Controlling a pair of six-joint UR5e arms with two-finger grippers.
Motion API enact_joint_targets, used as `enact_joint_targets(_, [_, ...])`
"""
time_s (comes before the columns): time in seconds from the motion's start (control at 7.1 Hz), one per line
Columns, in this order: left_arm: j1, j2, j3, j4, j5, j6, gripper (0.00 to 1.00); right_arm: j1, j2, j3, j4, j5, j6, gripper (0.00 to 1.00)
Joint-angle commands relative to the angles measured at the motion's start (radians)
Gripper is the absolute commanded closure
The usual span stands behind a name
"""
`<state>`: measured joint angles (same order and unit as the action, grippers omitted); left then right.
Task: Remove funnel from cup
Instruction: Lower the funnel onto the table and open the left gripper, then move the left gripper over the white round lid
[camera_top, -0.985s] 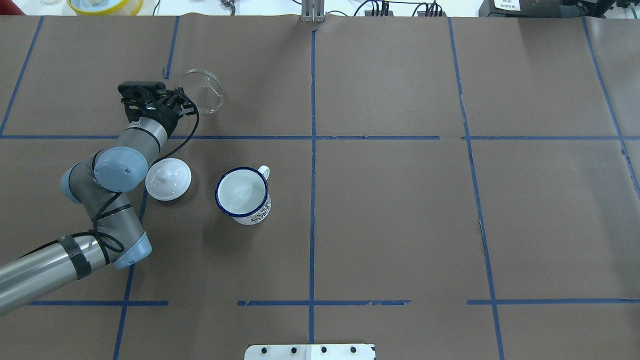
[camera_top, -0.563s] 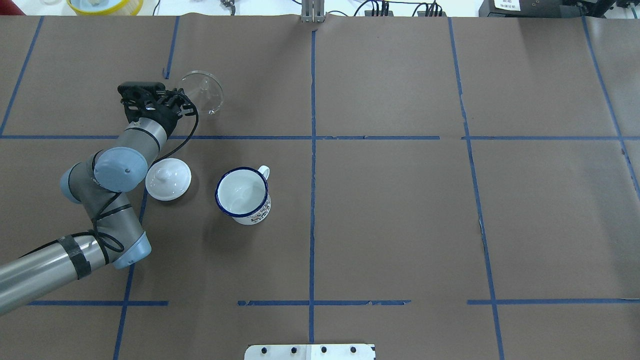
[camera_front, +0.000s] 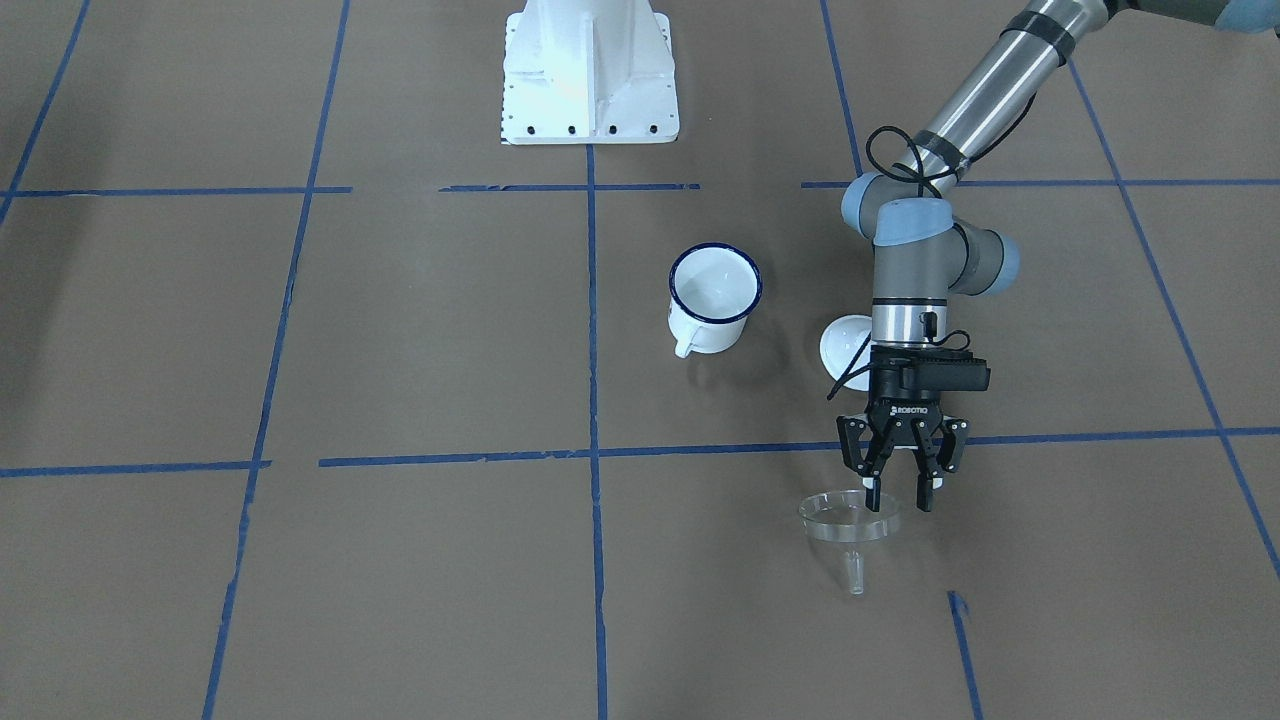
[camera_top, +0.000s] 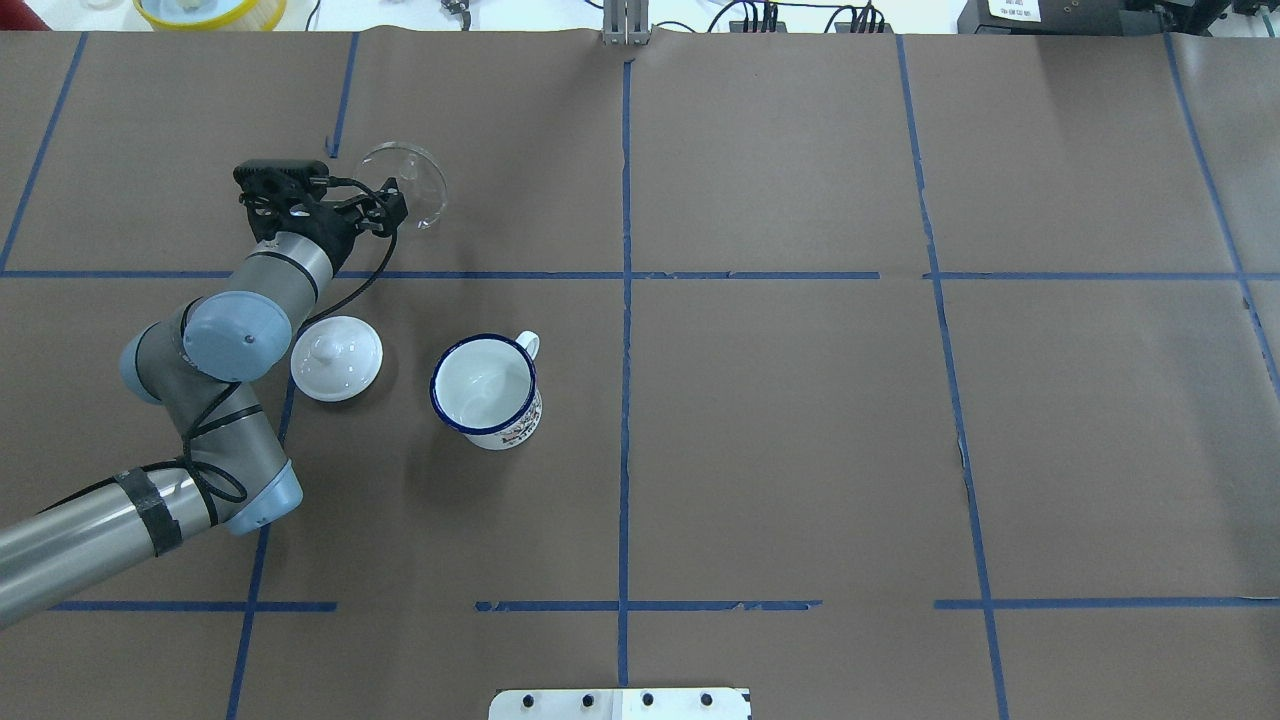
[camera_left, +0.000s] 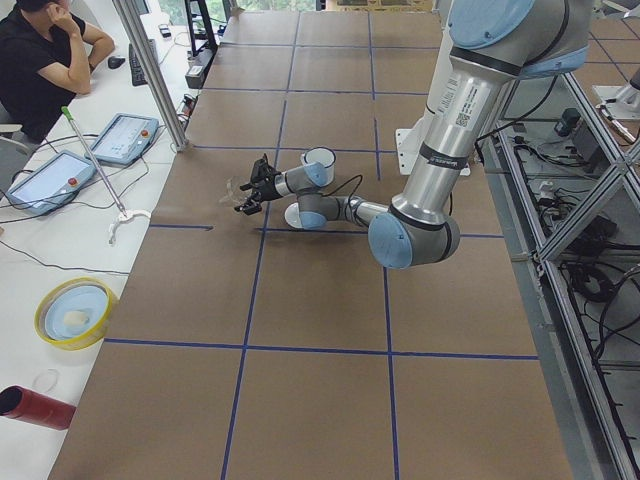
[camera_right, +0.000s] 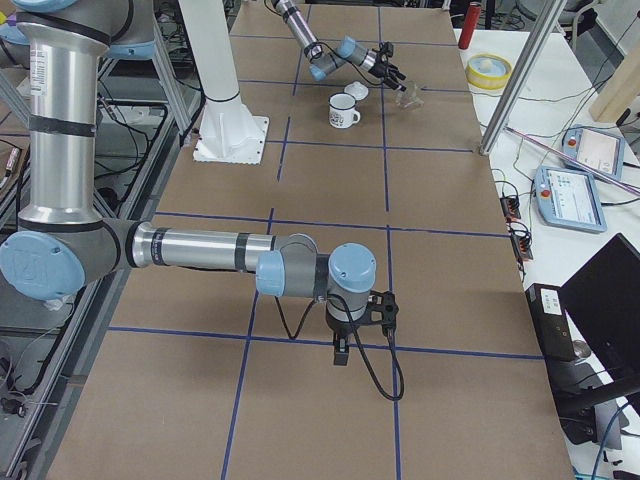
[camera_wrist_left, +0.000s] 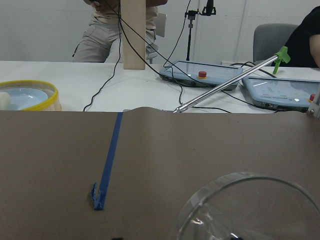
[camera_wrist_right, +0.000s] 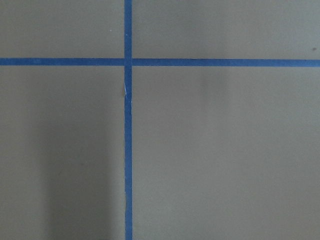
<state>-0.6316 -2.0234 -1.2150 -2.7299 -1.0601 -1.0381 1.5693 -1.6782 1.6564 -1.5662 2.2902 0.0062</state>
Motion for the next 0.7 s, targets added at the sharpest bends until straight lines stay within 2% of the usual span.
enact_joint_targets(0.0, [-0.023,0.008,-0.09,-0.001,-0.09,0.134,0.0,0.0,0.0,0.0,0.0,0.0,0.0,0.0])
enact_joint_targets(0.14, [-0.028,0.075,-0.15,0.009,-0.147,0.142,0.0,0.0,0.0,-0.001,0.0,0.0,0.0,0.0])
enact_joint_targets(0.42, [-0.078,0.261,-0.309,0.013,-0.423,0.142,0.0,0.0,0.0,-0.001,0.0,0.0,0.0,0.0])
enact_joint_targets(0.56, [-0.08,0.334,-0.393,0.066,-0.499,0.142,0.0,0.0,0.0,-0.001,0.0,0.0,0.0,0.0])
